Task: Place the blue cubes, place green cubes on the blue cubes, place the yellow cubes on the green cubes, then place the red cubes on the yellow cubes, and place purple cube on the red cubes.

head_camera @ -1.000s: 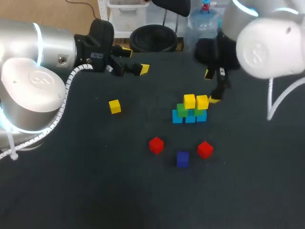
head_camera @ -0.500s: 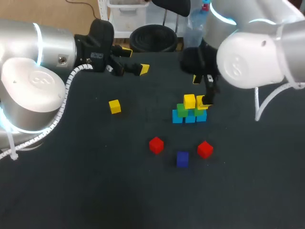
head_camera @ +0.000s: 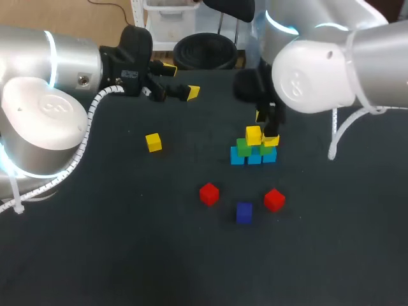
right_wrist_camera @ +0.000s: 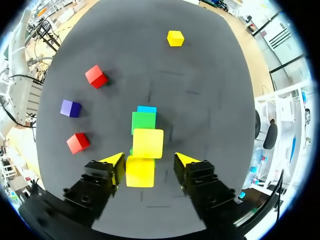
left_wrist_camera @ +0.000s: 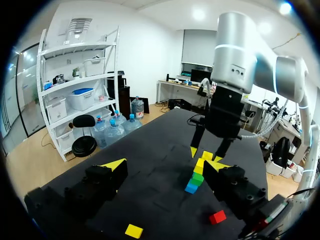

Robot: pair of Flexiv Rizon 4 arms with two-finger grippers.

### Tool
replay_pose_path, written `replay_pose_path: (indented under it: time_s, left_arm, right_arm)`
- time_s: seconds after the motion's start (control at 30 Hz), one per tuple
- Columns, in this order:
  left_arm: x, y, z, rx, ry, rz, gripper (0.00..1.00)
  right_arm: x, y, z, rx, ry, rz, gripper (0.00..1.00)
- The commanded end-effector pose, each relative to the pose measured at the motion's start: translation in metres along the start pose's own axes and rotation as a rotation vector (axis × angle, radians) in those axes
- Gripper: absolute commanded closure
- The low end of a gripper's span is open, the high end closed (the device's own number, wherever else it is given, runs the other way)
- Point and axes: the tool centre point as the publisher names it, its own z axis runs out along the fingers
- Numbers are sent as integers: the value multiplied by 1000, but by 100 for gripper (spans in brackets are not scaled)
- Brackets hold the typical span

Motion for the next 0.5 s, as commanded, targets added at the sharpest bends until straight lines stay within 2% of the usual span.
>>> replay_pose_path:
  time_s: [0.03, 0.5]
  left_arm:
    - [1, 1, 0, 1, -7, 2, 0]
    - [1, 1, 0, 1, -7, 2, 0]
  right_arm:
    - [-1, -3, 1, -15, 1, 2, 50]
    - [2, 3, 4, -40, 16, 10, 58]
